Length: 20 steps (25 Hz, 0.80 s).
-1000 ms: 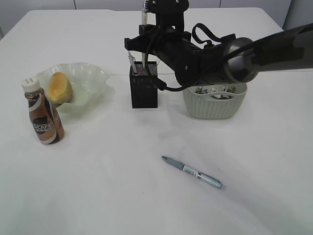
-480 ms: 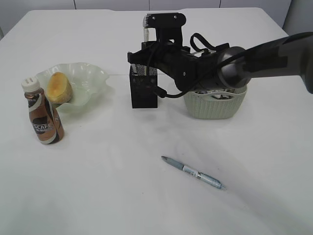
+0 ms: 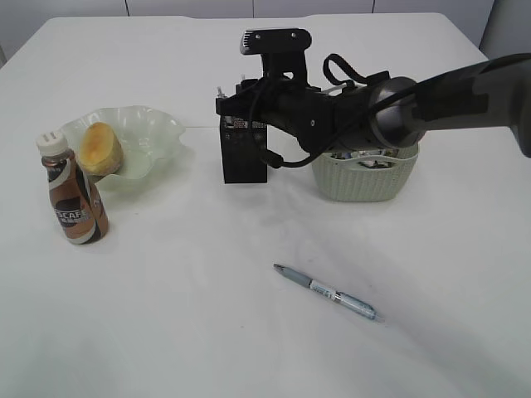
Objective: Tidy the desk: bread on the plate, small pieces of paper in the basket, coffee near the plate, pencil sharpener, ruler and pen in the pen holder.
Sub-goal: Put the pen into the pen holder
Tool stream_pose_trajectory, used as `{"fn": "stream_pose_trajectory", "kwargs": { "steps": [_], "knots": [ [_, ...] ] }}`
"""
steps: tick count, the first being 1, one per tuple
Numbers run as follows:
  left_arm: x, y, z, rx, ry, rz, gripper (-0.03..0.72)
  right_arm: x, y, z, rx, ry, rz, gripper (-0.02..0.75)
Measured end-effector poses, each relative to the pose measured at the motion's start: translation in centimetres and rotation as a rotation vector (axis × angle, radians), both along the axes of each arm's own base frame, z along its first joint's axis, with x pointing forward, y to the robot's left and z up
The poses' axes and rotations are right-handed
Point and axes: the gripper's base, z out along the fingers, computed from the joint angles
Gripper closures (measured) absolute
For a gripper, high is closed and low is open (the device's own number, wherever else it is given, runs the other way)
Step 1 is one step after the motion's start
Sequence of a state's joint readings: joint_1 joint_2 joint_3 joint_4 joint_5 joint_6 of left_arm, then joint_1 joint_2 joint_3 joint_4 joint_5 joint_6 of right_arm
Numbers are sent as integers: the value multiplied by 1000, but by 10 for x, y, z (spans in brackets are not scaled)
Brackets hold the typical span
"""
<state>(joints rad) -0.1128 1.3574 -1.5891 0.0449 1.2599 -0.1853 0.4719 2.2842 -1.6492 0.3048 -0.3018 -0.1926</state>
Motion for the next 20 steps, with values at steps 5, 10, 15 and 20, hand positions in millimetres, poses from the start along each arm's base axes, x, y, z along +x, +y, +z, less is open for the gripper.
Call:
{"fn": "stream_pose_trajectory", "kwargs": {
  "steps": [5,10,15,20],
  "knots": [
    [0,0,0,0,0,0,374,-1,1,-4,-13,41,11,355],
    [0,0,0,2,0,1,375,-3,1,1,-17,60,21,320],
    [0,2,0,19,-2,6,375,-19,-1,40,-33,154,76,319],
    [0,3,0,34,-4,11,375,-49,-7,73,-148,361,184,319]
  ]
}}
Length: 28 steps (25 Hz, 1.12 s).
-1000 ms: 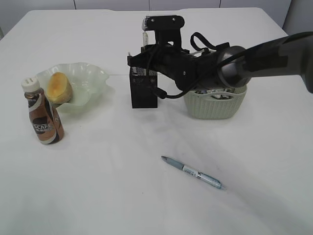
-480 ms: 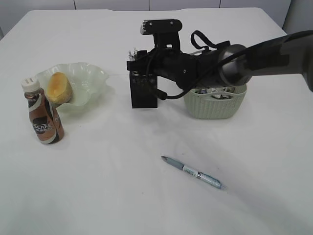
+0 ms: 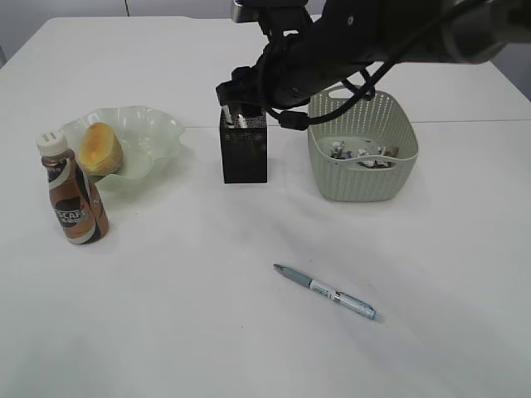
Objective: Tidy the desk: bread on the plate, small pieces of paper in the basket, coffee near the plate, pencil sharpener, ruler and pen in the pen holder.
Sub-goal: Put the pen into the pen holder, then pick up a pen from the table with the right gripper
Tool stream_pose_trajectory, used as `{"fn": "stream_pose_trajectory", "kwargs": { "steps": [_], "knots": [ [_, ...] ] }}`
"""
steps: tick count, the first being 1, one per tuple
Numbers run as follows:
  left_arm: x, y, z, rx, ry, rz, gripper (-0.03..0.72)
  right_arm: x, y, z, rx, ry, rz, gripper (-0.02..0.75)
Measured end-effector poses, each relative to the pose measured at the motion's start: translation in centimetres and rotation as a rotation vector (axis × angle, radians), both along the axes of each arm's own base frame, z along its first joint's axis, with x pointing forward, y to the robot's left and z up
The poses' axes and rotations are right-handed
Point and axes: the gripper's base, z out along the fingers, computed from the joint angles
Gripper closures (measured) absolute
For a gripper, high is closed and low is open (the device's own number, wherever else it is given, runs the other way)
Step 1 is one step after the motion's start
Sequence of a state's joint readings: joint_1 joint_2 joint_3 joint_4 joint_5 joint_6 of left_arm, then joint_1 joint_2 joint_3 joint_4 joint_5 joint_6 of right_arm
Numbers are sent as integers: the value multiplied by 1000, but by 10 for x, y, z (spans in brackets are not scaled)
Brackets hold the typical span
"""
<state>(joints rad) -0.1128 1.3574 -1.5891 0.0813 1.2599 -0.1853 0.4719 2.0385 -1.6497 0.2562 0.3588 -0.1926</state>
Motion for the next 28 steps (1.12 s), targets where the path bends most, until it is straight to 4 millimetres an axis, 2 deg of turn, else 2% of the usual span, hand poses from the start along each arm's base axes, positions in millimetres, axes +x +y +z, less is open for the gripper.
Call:
{"fn": "stream_pose_trajectory", "kwargs": {
  "steps": [7,15,19,25,28],
  "knots": [
    [0,2,0,18,-2,6,375,-37,-21,27,-248,195,108,319],
    [0,2,0,18,-2,6,376,-64,-38,20,-433,472,159,319],
    [0,0,0,-1,0,0,376,-70,-44,18,-502,544,165,319],
    [0,-2,0,-25,3,-8,376,-69,-47,18,-544,537,161,319],
    [0,-3,0,-35,4,-12,375,-69,-47,18,-572,518,213,319]
  ]
}}
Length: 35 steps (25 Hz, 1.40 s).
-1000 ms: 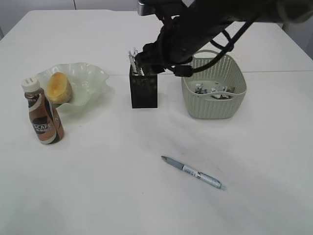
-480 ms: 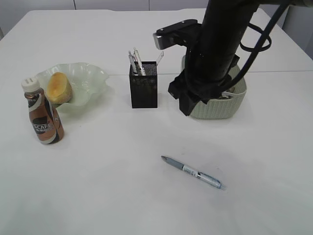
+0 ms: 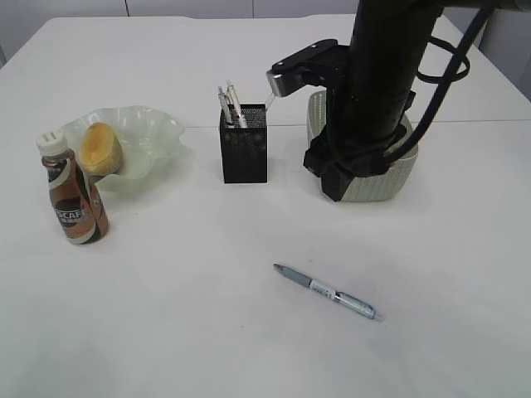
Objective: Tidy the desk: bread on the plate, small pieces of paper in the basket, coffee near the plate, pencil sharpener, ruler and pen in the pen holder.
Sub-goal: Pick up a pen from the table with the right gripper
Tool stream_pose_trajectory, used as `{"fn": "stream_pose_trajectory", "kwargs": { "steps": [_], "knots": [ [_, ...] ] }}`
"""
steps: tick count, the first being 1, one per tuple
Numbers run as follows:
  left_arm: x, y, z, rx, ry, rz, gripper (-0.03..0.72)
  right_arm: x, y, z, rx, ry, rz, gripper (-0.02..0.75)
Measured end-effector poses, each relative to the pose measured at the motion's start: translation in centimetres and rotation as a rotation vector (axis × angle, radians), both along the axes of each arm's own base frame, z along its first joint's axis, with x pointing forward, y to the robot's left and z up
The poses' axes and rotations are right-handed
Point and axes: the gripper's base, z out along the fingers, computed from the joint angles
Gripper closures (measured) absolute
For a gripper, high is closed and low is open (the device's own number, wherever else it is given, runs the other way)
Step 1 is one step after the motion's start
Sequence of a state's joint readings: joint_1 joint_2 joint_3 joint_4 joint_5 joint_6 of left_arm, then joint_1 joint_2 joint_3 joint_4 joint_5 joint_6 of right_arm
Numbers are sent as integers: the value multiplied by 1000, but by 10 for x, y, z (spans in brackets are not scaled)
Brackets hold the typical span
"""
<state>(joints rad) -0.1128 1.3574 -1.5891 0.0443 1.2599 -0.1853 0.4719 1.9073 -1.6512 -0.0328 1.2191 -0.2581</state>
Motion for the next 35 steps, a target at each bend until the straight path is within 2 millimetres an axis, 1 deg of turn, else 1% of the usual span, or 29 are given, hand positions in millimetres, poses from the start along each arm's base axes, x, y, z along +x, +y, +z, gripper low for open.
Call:
{"fn": "stream_pose_trajectory", "kwargs": {
  "steps": [5,22,27,29,35],
  "knots": [
    [0,-1,0,-8,1,-3,374,0,0,0,-10,-3,57,319],
    [0,-3,0,-22,3,-28,374,0,0,0,-13,-1,85,319],
    [0,-3,0,-20,3,-30,373,-6,-3,-14,-35,48,82,319],
    [0,-3,0,-20,3,-30,373,-8,-4,-15,-38,52,77,319],
    [0,-4,0,-28,4,-33,373,-13,-6,-1,-24,20,72,319]
  ]
}}
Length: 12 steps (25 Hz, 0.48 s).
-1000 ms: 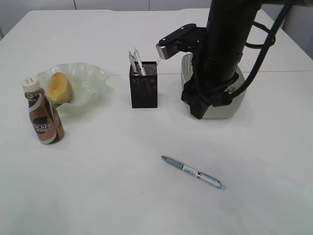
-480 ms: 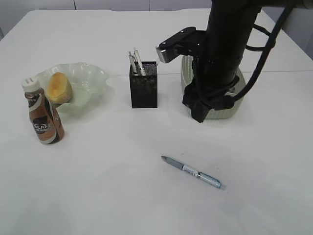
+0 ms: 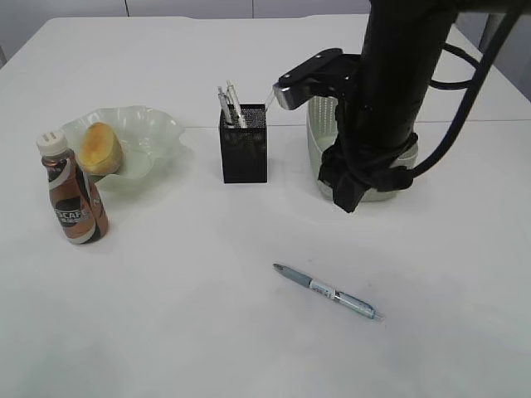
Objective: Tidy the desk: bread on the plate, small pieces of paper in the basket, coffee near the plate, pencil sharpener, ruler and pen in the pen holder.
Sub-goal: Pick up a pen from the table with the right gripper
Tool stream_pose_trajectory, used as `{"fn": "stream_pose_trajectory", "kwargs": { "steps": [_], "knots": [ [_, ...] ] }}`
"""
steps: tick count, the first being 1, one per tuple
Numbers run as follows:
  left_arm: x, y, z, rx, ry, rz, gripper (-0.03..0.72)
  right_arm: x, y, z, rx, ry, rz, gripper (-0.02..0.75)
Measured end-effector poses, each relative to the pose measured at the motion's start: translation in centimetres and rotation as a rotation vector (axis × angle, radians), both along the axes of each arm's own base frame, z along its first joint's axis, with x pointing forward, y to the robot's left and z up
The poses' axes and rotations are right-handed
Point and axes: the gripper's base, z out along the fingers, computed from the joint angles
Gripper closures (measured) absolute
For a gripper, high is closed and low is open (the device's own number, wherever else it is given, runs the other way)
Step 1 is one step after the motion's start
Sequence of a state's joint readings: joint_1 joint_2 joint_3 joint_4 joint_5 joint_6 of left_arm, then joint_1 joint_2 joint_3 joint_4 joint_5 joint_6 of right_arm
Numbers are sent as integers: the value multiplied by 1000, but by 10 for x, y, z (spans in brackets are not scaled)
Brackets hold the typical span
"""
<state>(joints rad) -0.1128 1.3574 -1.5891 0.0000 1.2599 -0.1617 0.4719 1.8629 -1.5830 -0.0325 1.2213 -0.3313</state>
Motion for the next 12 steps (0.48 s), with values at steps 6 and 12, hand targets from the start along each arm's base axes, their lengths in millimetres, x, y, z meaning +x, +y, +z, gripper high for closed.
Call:
{"fn": "stream_pose_trajectory", "kwargs": {
  "steps": [6,12],
  "knots": [
    [0,0,0,0,0,0,372,-1,0,3,16,-2,-84,319],
    [0,0,0,0,0,0,370,-1,0,3,24,0,-131,319]
  ]
}}
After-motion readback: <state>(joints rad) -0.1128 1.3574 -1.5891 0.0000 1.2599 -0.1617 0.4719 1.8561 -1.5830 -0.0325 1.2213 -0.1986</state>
